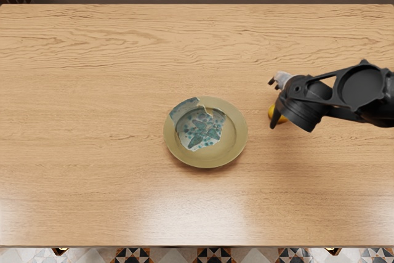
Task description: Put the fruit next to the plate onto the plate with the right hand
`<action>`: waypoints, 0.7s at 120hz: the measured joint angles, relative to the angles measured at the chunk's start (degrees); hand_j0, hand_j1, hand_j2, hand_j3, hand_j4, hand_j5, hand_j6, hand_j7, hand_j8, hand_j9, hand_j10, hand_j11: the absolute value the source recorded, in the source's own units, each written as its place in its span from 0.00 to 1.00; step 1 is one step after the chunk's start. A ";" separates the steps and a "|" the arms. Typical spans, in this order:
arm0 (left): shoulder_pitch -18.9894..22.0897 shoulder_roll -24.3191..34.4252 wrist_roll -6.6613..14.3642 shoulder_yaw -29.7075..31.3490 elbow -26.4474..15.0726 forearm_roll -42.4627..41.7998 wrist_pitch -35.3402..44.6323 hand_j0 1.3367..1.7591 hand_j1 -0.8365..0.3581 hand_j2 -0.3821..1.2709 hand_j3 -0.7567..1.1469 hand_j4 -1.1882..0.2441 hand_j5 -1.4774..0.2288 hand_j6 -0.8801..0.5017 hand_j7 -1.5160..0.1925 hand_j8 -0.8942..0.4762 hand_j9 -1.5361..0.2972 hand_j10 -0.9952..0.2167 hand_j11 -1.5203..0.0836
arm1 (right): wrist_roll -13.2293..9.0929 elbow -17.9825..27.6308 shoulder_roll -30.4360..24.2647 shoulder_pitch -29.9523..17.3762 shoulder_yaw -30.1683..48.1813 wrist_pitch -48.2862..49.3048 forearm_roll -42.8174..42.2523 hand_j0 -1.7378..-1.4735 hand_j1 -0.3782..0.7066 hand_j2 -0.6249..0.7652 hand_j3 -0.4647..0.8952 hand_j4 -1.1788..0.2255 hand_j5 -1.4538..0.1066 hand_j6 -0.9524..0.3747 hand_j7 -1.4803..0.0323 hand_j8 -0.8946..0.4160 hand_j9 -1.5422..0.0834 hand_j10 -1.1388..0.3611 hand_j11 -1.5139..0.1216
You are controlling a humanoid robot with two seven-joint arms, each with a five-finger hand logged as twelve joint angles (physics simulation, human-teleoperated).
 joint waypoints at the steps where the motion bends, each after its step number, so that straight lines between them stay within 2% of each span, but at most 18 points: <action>1: 0.00 0.00 0.00 0.00 0.00 0.00 0.00 0.76 0.99 0.23 0.40 0.83 0.86 0.63 0.88 0.65 0.83 0.82 0.94 | 0.00 -0.12 0.00 -0.12 0.02 -0.03 -0.10 0.30 0.26 0.42 0.34 0.69 0.76 0.56 0.80 0.52 0.78 0.62 0.76; 28: 0.00 0.00 0.00 0.00 0.00 0.00 0.00 0.76 0.99 0.23 0.40 0.82 0.86 0.63 0.88 0.65 0.83 0.82 0.94 | 0.00 -2.47 0.10 -2.45 0.29 -0.82 -1.96 0.30 0.27 0.42 0.34 0.68 0.75 0.55 0.79 0.51 0.77 0.61 0.75; 84: 0.00 0.00 0.00 0.00 0.00 0.00 0.00 0.76 0.99 0.23 0.40 0.83 0.86 0.63 0.88 0.65 0.83 0.82 0.94 | 0.00 -2.90 0.84 -3.79 0.33 -1.03 -2.22 0.30 0.28 0.42 0.34 0.67 0.74 0.54 0.78 0.50 0.76 0.60 0.74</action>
